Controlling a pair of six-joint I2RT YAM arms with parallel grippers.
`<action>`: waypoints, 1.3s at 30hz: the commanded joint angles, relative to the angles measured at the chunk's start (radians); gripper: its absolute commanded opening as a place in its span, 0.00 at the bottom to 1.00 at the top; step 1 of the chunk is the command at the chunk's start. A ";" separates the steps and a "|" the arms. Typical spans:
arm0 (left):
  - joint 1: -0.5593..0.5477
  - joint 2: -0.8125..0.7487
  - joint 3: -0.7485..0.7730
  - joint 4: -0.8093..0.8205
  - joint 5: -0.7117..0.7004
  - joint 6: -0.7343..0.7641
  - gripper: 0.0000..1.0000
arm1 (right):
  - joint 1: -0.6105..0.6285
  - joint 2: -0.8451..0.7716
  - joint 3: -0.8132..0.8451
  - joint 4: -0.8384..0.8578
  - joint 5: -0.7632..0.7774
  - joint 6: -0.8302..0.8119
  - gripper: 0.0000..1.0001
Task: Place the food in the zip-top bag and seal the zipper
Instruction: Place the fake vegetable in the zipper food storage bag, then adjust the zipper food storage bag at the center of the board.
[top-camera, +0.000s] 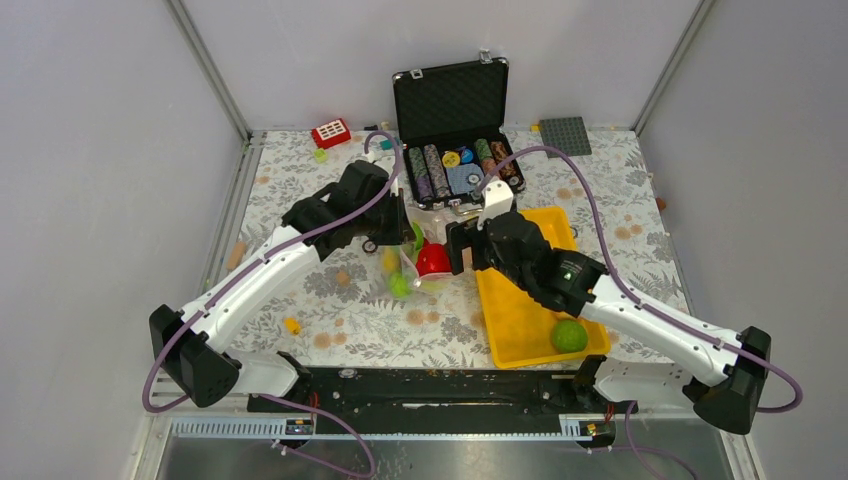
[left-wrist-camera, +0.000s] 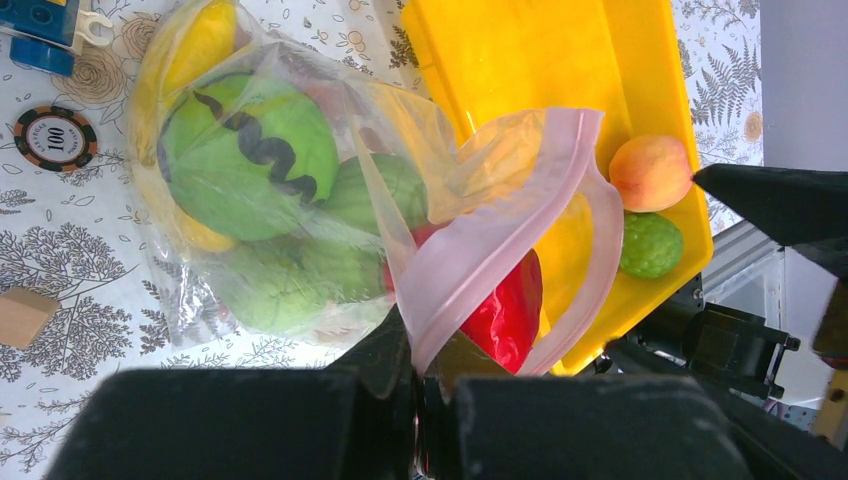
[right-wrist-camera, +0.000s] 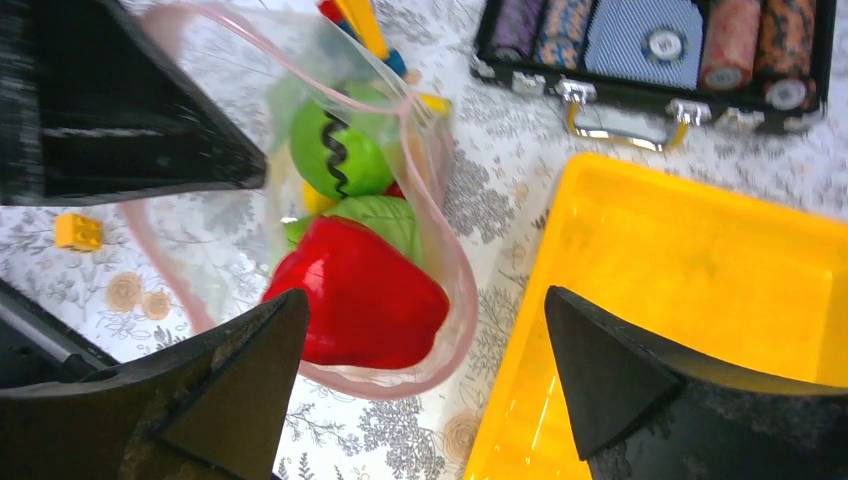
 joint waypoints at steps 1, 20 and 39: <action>0.009 -0.019 0.022 0.076 0.017 0.009 0.00 | 0.003 0.005 -0.036 -0.043 0.123 0.111 0.91; 0.009 -0.034 0.018 -0.014 -0.080 0.015 0.00 | 0.003 0.017 0.104 0.022 -0.088 0.053 0.00; 0.010 -0.190 -0.034 -0.124 -0.130 -0.013 0.18 | 0.003 0.123 0.391 -0.195 -0.259 -0.102 0.00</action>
